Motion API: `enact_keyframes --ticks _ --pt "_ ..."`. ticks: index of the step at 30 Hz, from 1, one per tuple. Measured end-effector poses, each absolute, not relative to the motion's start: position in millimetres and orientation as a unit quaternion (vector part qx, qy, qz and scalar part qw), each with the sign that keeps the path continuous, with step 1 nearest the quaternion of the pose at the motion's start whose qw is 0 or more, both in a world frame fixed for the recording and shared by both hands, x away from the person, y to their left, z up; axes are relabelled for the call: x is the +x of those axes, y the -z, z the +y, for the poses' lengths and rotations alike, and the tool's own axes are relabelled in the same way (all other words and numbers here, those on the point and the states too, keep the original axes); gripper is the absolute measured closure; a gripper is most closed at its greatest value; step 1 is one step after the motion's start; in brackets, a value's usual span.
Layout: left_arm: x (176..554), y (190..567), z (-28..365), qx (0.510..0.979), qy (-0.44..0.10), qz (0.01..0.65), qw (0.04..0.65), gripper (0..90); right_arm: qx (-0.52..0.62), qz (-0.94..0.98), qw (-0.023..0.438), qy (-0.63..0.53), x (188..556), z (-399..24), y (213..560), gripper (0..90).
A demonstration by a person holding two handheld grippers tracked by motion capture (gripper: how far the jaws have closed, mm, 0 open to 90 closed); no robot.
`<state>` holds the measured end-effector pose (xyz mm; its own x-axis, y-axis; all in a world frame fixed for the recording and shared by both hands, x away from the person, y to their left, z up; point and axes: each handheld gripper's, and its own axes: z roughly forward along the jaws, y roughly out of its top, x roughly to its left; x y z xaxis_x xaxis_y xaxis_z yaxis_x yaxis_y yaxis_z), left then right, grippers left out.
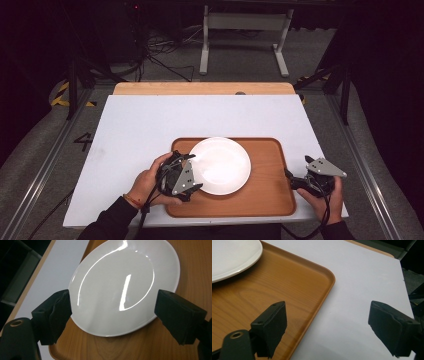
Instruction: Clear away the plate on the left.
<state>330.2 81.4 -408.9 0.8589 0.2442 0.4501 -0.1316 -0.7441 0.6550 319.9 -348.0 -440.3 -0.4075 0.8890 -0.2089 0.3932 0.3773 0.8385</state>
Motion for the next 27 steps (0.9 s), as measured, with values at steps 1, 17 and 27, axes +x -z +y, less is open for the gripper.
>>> enact_keyframes --ticks 1,17,27 --pt "331.2 409.1 82.8 0.896 -0.261 0.038 0.358 13.6 0.424 0.756 0.341 -0.363 319.9 -347.8 440.2 15.9" --pt "345.3 406.7 119.3 0.884 -0.273 0.103 0.364 10.3 0.417 0.76 0.341 -0.363 318.5 -344.6 438.8 15.7" --pt "347.8 408.0 150.1 0.877 -0.281 0.14 0.363 10.4 0.416 0.761 0.341 -0.362 318.7 -343.9 439.1 15.7"
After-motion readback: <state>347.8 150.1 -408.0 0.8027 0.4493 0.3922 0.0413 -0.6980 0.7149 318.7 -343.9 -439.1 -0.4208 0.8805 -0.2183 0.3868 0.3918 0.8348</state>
